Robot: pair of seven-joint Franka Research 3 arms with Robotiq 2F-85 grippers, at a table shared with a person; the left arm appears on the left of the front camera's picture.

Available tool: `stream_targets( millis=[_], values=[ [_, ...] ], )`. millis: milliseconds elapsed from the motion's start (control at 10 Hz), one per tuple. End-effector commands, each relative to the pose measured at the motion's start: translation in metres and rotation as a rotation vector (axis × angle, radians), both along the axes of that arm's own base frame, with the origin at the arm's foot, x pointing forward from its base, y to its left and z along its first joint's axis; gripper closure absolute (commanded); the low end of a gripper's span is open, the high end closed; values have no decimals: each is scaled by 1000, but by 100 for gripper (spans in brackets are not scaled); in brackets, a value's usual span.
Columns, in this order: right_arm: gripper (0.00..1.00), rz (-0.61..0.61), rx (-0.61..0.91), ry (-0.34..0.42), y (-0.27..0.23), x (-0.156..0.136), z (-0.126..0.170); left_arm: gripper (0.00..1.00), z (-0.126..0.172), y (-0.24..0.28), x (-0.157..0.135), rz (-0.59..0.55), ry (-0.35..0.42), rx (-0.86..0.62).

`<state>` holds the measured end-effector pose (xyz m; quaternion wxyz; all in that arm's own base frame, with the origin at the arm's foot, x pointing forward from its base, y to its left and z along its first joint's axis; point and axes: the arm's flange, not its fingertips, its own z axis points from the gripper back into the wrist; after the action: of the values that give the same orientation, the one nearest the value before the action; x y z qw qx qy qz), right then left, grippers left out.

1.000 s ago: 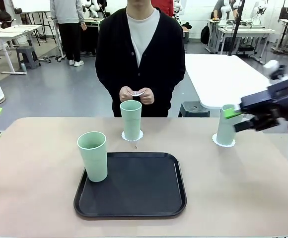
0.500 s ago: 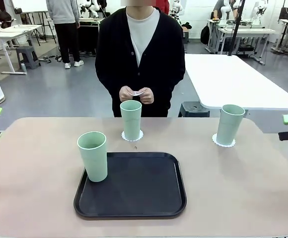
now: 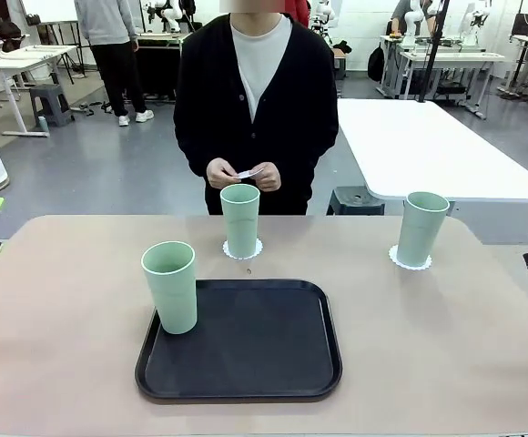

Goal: Place coasters on the table and set cups on them.
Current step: Take one Reusable plastic cup from the Flat Tray and place it on a coaster set by the human.

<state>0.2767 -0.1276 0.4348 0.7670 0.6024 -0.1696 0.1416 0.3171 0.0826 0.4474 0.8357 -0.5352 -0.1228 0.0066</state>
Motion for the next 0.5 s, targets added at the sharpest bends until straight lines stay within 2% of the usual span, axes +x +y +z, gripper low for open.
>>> stream_targets(
  millis=[0,400],
  values=[
    [0,6,-30,70,-11,9,2,0,0,1,0,-1,-8,-10],
    [0,-92,12,149,-11,22,4,0,0,1,0,-1,-8,-10]
  ],
)
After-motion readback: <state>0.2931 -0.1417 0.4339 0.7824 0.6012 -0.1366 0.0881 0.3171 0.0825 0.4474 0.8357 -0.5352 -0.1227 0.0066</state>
